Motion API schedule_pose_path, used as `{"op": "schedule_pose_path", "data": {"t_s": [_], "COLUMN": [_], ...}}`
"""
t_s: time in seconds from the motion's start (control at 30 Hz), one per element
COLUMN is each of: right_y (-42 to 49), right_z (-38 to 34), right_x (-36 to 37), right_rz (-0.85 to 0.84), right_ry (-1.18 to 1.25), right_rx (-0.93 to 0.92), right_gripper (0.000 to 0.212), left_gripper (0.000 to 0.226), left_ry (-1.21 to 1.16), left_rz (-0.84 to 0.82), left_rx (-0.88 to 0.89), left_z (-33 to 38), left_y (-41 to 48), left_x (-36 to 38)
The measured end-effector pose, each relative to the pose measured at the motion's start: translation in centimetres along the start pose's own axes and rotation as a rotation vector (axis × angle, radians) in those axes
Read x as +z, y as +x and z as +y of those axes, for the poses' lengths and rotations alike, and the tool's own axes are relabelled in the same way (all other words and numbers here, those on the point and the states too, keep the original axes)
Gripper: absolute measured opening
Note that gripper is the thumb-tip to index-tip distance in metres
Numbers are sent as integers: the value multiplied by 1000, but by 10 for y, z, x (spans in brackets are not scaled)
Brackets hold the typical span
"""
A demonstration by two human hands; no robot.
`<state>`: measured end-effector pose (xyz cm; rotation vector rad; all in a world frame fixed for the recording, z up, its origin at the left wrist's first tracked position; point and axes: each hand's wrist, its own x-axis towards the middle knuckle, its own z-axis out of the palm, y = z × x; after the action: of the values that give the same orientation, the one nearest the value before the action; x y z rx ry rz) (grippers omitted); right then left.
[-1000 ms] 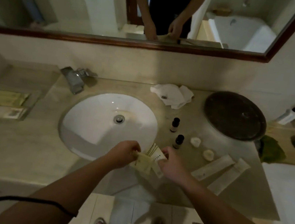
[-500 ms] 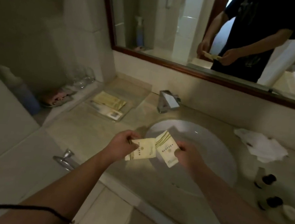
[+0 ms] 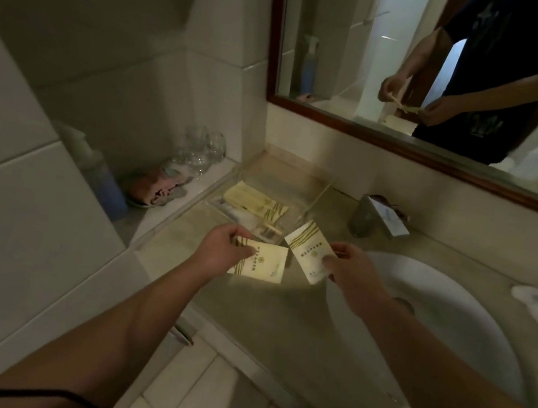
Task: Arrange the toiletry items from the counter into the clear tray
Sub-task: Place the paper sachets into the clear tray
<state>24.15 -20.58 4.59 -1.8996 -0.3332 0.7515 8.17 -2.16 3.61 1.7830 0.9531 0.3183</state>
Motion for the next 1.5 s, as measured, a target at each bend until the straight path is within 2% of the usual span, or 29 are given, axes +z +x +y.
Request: {"op": "schedule_pose_path", "data": {"t_s": [0.13, 0.2, 0.37, 0.5, 0.6, 0.7, 1.0, 1.23, 1.4, 1.5], "right_y": [40, 60, 100, 124, 143, 158, 189, 190, 190, 190], "right_z": [-11, -16, -26, -24, -20, -25, -32, -26, -30, -36], "right_x": [16, 24, 42, 52, 58, 65, 101, 114, 116, 118], "right_rz": [-27, -73, -155, -70, -42, -10, 136, 209, 193, 150], "right_ry": [28, 37, 108, 91, 22, 77, 209, 245, 204, 199], "right_rx": [15, 24, 47, 111, 136, 173, 304, 309, 294, 260], "right_gripper": [10, 8, 19, 24, 19, 22, 12, 13, 17, 16], "left_gripper": [21, 21, 14, 19, 22, 25, 23, 31, 33, 27], "left_ry": [-15, -2, -36, 19, 60, 133, 62, 139, 156, 153], "left_rz": [12, 47, 128, 102, 107, 94, -86, -190, -193, -184], "left_rx": [-27, -45, -41, -77, -57, -53, -100, -107, -109, -94], "left_z": [3, 6, 10, 4, -3, -9, -16, -23, -30, -31], "left_y": [30, 45, 88, 121, 148, 176, 268, 304, 307, 302], "left_x": [-6, -12, -32, -40, -47, -52, -56, -48, -48, -48]}}
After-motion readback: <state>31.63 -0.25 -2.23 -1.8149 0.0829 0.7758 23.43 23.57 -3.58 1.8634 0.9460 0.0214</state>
